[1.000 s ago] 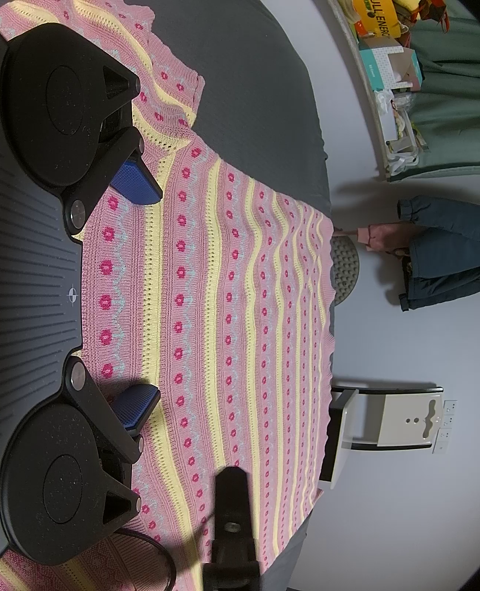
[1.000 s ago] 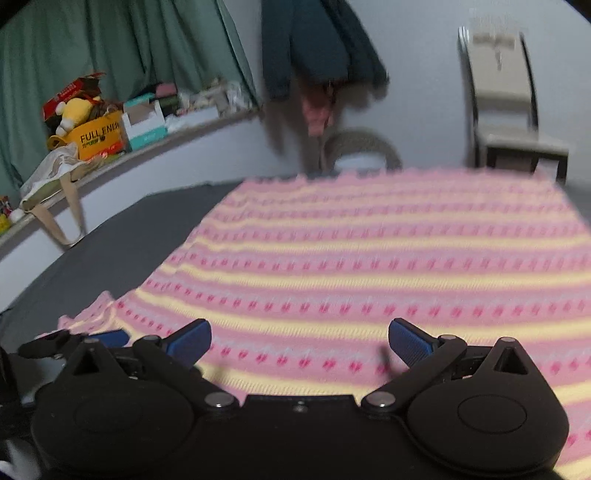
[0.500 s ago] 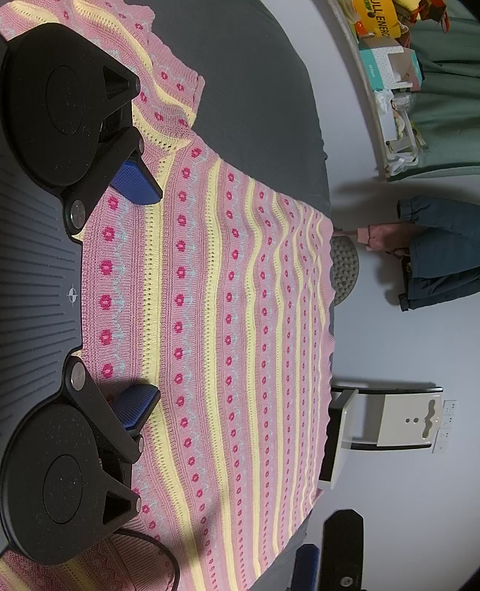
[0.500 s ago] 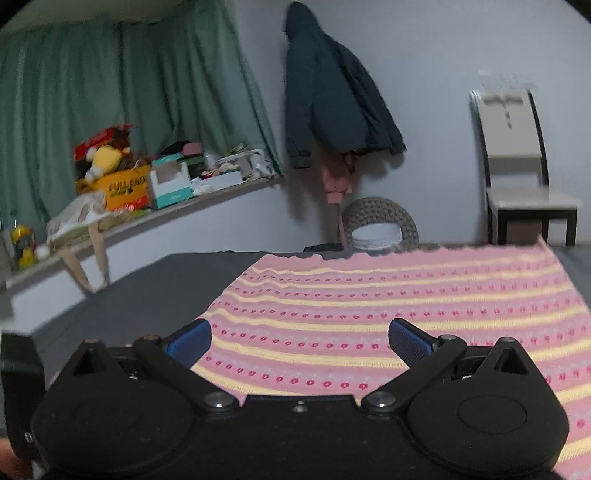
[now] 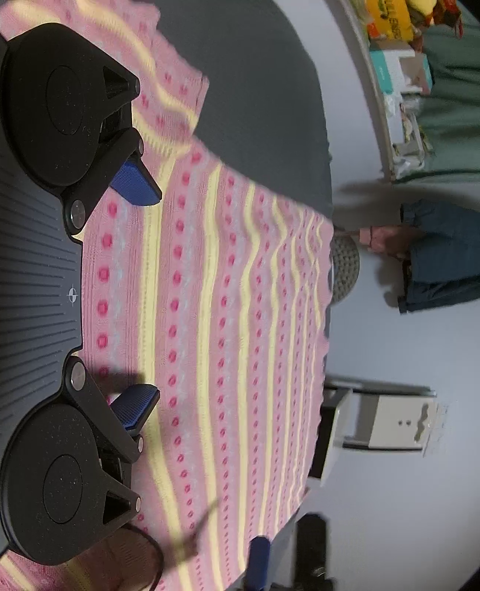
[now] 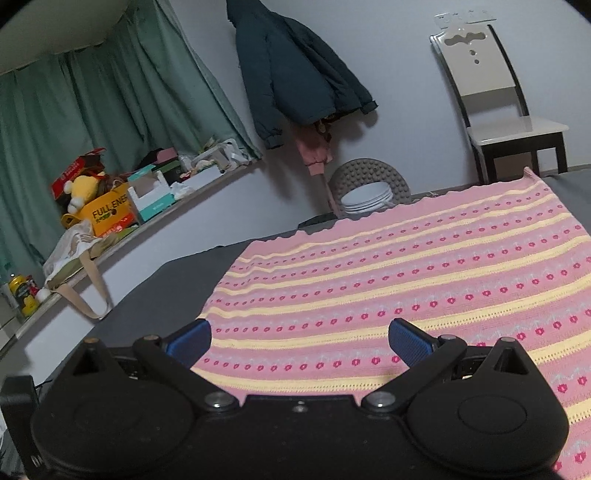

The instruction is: Fold clothes

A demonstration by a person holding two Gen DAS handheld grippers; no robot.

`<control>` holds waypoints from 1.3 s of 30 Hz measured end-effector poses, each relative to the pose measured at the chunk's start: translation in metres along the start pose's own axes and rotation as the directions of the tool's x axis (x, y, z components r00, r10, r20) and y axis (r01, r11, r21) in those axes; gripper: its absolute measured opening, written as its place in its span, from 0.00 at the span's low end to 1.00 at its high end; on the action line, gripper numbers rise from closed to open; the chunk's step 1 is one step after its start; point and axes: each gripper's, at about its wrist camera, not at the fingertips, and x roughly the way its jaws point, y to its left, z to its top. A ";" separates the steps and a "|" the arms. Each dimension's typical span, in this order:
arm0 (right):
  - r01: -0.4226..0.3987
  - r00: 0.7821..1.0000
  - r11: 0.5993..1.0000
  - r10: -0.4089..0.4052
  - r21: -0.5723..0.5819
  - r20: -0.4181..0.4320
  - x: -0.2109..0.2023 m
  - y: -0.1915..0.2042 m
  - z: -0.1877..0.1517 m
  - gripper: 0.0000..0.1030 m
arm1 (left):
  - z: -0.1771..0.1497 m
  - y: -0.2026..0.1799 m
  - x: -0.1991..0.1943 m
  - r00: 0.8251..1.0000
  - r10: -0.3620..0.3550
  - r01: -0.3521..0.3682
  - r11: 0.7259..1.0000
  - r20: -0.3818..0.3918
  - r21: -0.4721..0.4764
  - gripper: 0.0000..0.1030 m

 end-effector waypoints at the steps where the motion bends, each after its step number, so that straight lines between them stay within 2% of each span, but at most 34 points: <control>1: -0.010 1.000 1.000 0.010 0.006 -0.007 0.000 0.000 0.000 1.00 | 0.005 0.002 -0.008 0.999 0.045 -0.045 0.998 0.012 0.044 1.00; 4: -0.040 0.999 0.999 0.041 0.025 -0.025 -0.001 -0.002 0.001 1.00 | 0.021 0.019 -0.044 0.984 0.145 -0.159 0.975 0.099 0.154 1.00; 7: -0.056 0.998 0.998 0.057 0.022 -0.033 -0.001 0.002 0.001 1.00 | 0.038 0.070 -0.075 0.992 0.109 -0.114 0.990 0.061 0.085 1.00; 9: -0.065 0.997 0.998 0.066 0.008 -0.040 0.000 0.005 0.001 1.00 | 0.042 0.109 -0.086 0.992 0.129 -0.129 0.992 -0.001 -0.005 1.00; 11: -0.071 0.996 0.997 0.071 -0.004 -0.048 0.000 0.008 0.001 1.00 | 0.037 0.147 -0.089 0.985 0.151 -0.160 0.981 -0.089 -0.110 1.00; 12: -0.070 0.996 0.997 0.070 -0.007 -0.050 0.000 0.009 0.000 1.00 | 0.033 0.165 -0.090 0.979 0.158 -0.179 0.970 -0.132 -0.165 1.00; 14: -0.065 0.996 0.998 0.064 -0.009 -0.054 0.001 0.009 0.000 1.00 | 0.018 0.199 -0.085 0.972 0.111 -0.172 0.935 -0.207 -0.309 0.99; 15: -0.063 0.996 0.998 0.062 -0.010 -0.056 0.001 0.009 0.000 1.00 | 0.009 0.213 -0.083 0.974 0.064 -0.147 0.909 -0.219 -0.389 0.99; 16: -0.063 0.996 0.998 0.062 -0.007 -0.060 0.002 0.009 0.000 1.00 | 0.000 0.227 -0.080 0.974 0.017 -0.123 0.876 -0.226 -0.467 0.96; 18: -0.059 0.996 0.998 0.059 -0.001 -0.064 0.002 0.008 0.000 1.00 | -0.014 0.238 -0.074 0.970 -0.013 -0.126 0.828 -0.243 -0.546 0.82; 19: -0.057 0.996 0.998 0.057 0.001 -0.066 0.002 0.007 0.000 1.00 | -0.021 0.243 -0.071 0.968 -0.028 -0.128 0.802 -0.250 -0.584 0.59; 20: -0.056 0.996 0.998 0.056 0.004 -0.067 0.003 0.006 0.000 1.00 | -0.028 0.248 -0.068 0.965 -0.044 -0.130 0.773 -0.257 -0.620 0.44; 22: -0.049 0.996 0.999 0.050 0.007 -0.074 0.004 0.006 0.000 1.00 | -0.037 0.248 -0.066 0.969 -0.049 -0.124 0.753 -0.243 -0.646 0.44; 26: -0.046 0.995 0.999 0.047 0.013 -0.083 0.005 0.004 -0.001 1.00 | -0.039 0.246 -0.062 0.978 -0.047 -0.105 0.734 -0.205 -0.671 0.43; 27: -0.045 0.995 0.999 0.046 0.015 -0.087 0.006 0.004 -0.001 1.00 | -0.039 0.245 -0.059 0.978 -0.045 -0.107 0.732 -0.204 -0.672 0.38; 28: -0.044 0.995 0.999 0.045 0.017 -0.088 0.006 0.004 -0.001 1.00 | -0.040 0.244 -0.056 0.977 -0.041 -0.113 0.732 -0.209 -0.672 0.26; 31: -0.041 0.995 0.999 0.043 0.018 -0.092 0.006 0.004 -0.001 1.00 | -0.036 0.242 -0.053 0.980 -0.035 -0.114 0.704 -0.194 -0.701 0.02; 32: -0.039 0.995 0.999 0.040 0.018 -0.090 0.006 0.003 0.000 1.00 | -0.035 0.241 -0.054 0.985 -0.032 -0.100 0.687 -0.168 -0.720 0.02; 33: -0.036 0.995 0.999 0.038 0.019 -0.089 0.006 0.003 0.000 1.00 | -0.032 0.237 -0.058 0.989 -0.017 -0.093 0.688 -0.144 -0.720 0.02; 34: -0.033 0.995 0.999 0.035 0.024 -0.089 0.005 0.002 0.000 1.00 | -0.027 0.230 -0.063 0.993 -0.005 -0.080 0.700 -0.117 -0.710 0.02; 37: -0.026 0.995 0.999 0.031 0.048 -0.094 0.007 -0.001 0.001 1.00 | -0.007 0.197 -0.076 0.999 -0.010 -0.024 0.777 -0.050 -0.629 0.02; 39: -0.024 0.994 0.998 0.031 0.063 -0.102 0.008 -0.003 0.000 1.00 | 0.007 0.169 -0.086 0.999 -0.040 0.030 0.826 -0.006 -0.563 0.02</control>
